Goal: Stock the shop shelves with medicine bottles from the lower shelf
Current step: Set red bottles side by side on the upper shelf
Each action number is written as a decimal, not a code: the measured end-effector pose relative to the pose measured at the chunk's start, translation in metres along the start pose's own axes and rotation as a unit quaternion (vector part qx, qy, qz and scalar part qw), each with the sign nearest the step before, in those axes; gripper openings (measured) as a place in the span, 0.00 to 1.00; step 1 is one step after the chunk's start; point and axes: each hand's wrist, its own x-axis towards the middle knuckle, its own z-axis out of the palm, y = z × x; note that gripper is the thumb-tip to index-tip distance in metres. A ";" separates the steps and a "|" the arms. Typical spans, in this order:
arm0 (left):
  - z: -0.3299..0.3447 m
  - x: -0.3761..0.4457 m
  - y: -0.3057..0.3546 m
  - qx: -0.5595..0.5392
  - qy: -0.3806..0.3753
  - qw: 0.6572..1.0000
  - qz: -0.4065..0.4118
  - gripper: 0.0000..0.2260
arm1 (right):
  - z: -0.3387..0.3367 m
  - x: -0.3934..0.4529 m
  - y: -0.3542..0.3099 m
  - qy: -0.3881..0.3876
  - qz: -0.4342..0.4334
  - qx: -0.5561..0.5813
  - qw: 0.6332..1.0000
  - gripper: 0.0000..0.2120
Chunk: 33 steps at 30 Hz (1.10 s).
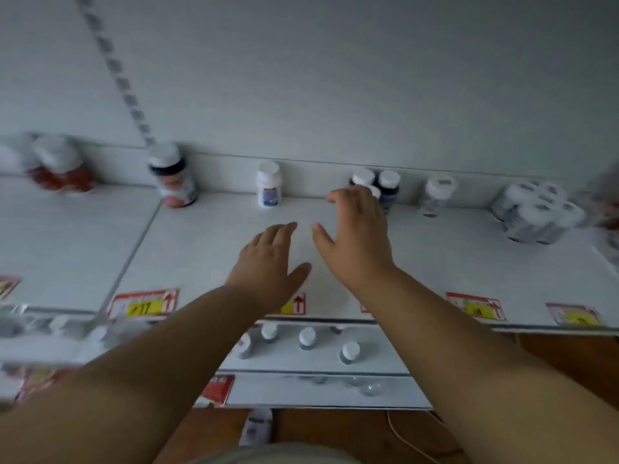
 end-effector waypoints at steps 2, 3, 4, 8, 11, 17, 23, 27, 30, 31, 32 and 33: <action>-0.016 -0.036 -0.008 -0.020 0.021 0.997 -0.068 0.33 | 0.003 -0.006 -0.028 -0.026 -0.037 0.055 0.997 0.21; -0.021 -0.056 -0.014 -0.029 0.047 0.995 -0.089 0.33 | 0.005 -0.011 -0.043 -0.047 -0.057 0.083 0.994 0.22; -0.029 -0.074 -0.020 -0.024 0.070 0.992 -0.103 0.31 | 0.006 -0.016 -0.059 -0.064 -0.080 0.108 0.989 0.22; -0.051 -0.154 -0.063 -0.031 0.096 0.984 -0.147 0.24 | 0.012 -0.042 -0.137 -0.169 -0.111 0.191 0.961 0.18; -0.068 -0.204 -0.106 -0.033 0.135 0.977 -0.164 0.21 | 0.019 -0.060 -0.197 -0.226 -0.147 0.199 0.942 0.17; -0.104 -0.302 -0.222 -0.023 0.157 0.958 -0.239 0.26 | 0.078 -0.088 -0.339 -0.278 -0.212 0.193 0.917 0.21; -0.167 -0.385 -0.338 0.048 0.128 0.949 -0.285 0.20 | 0.147 -0.113 -0.496 -0.279 -0.252 0.221 0.900 0.14; -0.189 -0.399 -0.395 0.024 0.137 0.942 -0.304 0.23 | 0.182 -0.106 -0.550 -0.320 -0.242 0.222 0.889 0.18; -0.196 -0.389 -0.443 0.014 0.136 0.934 -0.331 0.25 | 0.221 -0.093 -0.571 -0.326 -0.234 0.204 0.893 0.18; -0.198 -0.385 -0.458 0.009 0.137 0.930 -0.340 0.26 | 0.235 -0.089 -0.578 -0.328 -0.236 0.207 0.891 0.18; -0.201 -0.382 -0.472 0.008 0.137 0.928 -0.347 0.26 | 0.250 -0.085 -0.585 -0.333 -0.240 0.211 0.887 0.18; -0.204 -0.380 -0.486 0.010 0.134 0.926 -0.353 0.26 | 0.264 -0.080 -0.593 -0.339 -0.242 0.213 0.884 0.17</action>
